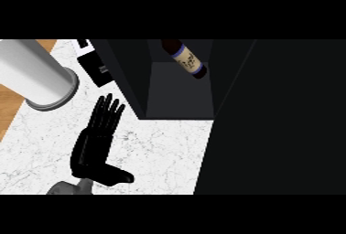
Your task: Pick up the wine, place it into the cabinet and close the cabinet
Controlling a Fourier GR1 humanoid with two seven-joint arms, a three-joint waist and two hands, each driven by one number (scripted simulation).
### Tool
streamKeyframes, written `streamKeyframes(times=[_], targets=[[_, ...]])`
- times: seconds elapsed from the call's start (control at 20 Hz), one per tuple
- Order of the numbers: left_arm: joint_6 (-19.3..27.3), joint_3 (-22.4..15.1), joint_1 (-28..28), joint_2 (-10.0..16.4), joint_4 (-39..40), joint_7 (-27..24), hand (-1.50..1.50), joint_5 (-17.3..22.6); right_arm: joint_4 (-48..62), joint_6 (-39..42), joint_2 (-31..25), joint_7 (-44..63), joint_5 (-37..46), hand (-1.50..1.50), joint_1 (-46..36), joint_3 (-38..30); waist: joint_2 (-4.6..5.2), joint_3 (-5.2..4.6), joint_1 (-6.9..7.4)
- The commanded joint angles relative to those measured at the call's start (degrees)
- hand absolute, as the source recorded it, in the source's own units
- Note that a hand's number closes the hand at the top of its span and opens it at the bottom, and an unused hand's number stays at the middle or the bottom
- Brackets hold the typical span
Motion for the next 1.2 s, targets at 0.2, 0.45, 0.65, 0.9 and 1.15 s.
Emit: streamKeyframes(times=[0.2,0.45,0.65,0.9,1.15], targets=[[-5.24,7.17,3.57,7.51,-3.29,0.80,-1.50,4.13,-12.59,7.79,-4.62,4.36,-5.22,1.50,0.42,5.15,0.19,-0.05,0.14],[-10.46,11.76,7.47,11.61,-3.09,-0.80,-1.50,6.18,-11.67,7.36,-3.04,3.71,-1.42,1.50,0.49,9.02,0.11,-0.04,-0.25],[-10.88,14.46,7.29,13.68,-4.76,2.01,-1.50,8.47,-8.95,6.35,1.59,5.87,0.27,1.50,-4.71,12.37,0.20,-0.06,0.30],[-15.48,16.99,6.60,15.16,-0.87,0.72,-1.50,9.04,-7.15,6.91,4.46,11.08,0.50,1.50,-10.21,14.09,0.40,-0.13,0.44],[-16.78,16.57,8.24,15.65,-1.46,1.01,-1.50,8.94,-9.50,5.67,6.61,12.69,-0.36,1.50,-11.59,14.75,0.29,-0.28,0.75]])
